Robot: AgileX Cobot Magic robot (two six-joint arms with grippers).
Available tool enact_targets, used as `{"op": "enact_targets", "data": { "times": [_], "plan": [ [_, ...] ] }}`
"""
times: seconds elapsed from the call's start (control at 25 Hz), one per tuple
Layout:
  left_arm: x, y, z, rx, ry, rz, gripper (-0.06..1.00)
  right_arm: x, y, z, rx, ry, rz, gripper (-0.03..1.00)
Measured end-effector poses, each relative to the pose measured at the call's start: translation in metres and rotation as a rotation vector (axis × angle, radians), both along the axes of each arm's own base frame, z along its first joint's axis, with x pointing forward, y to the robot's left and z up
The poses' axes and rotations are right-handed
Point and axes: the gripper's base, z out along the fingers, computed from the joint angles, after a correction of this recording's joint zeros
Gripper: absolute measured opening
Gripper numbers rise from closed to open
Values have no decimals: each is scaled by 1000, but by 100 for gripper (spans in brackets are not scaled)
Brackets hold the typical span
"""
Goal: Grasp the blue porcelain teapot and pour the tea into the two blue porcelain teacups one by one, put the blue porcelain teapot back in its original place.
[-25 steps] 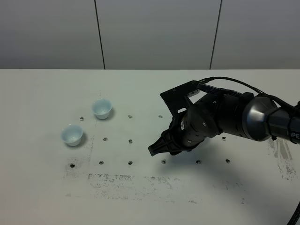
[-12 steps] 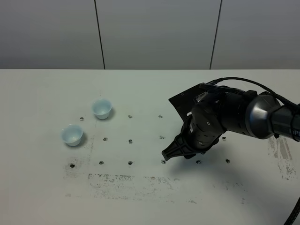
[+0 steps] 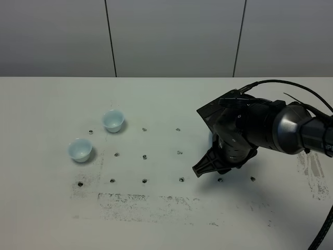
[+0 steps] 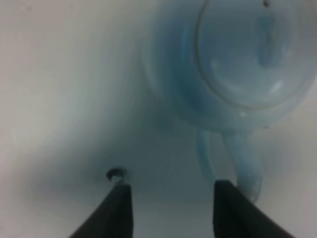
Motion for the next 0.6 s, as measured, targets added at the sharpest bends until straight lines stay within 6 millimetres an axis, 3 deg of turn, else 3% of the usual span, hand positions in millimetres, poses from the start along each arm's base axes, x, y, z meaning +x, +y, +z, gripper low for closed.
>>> {"op": "enact_targets", "data": {
  "times": [0.12,0.28,0.4,0.6],
  "plan": [
    [0,0,0,0,0,0,43,-2,1,6,25,7,7,39],
    [0,0,0,0,0,0,43,-10,1,34,135,29,61,39],
    [0,0,0,0,0,0,43,-7,-14,51,190,40,54,39],
    [0,0,0,0,0,0,43,12,-44,56,262,36,-7,39]
  ]
}}
